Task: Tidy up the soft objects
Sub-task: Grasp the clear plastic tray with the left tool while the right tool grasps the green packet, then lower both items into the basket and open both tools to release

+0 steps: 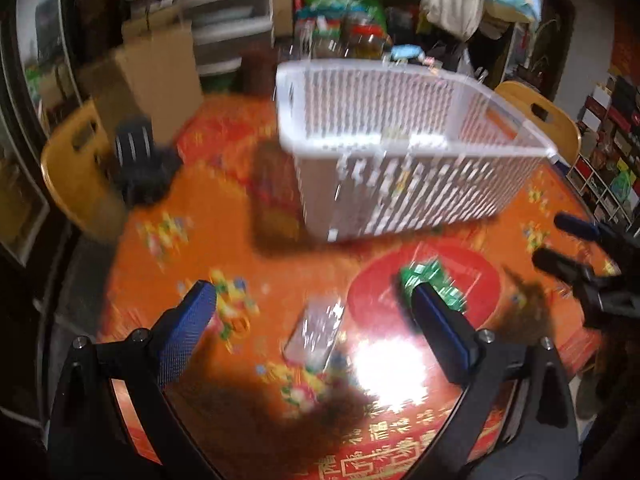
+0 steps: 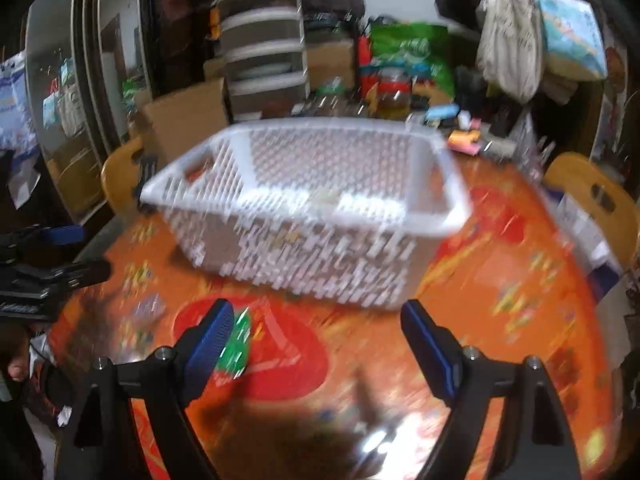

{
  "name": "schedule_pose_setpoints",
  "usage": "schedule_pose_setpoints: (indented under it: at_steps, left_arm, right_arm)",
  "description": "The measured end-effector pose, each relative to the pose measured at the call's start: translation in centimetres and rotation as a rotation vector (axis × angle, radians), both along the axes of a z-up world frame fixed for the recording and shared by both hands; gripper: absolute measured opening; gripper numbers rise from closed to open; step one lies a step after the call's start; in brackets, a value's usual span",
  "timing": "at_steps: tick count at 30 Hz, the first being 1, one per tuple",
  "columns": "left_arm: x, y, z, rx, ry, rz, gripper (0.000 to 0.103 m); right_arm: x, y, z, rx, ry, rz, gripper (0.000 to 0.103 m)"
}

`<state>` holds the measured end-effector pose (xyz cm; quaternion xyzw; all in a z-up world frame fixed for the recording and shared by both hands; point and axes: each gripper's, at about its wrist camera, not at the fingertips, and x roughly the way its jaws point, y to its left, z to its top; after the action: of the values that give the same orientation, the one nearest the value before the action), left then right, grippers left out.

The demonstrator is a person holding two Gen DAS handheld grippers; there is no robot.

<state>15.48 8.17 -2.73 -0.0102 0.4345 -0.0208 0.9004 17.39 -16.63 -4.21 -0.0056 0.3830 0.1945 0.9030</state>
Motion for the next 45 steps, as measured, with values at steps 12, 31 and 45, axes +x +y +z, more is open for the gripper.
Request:
schedule_pose_setpoints:
  at_steps: [12, 31, 45]
  left_arm:
    - [0.8, -0.3, -7.6, -0.003, 0.061, 0.022, 0.063]
    - [0.0, 2.3, -7.0, -0.072, -0.003, 0.072, 0.03]
    - [-0.5, 0.5, -6.3, -0.074, -0.03, 0.039, 0.03]
  right_arm:
    - [-0.4, 4.3, -4.9, 0.018, 0.106, 0.036, 0.085]
    - [1.1, 10.4, -6.4, -0.15, 0.077, 0.068, 0.061]
    - [-0.3, 6.3, -4.8, -0.067, 0.047, 0.079, 0.054]
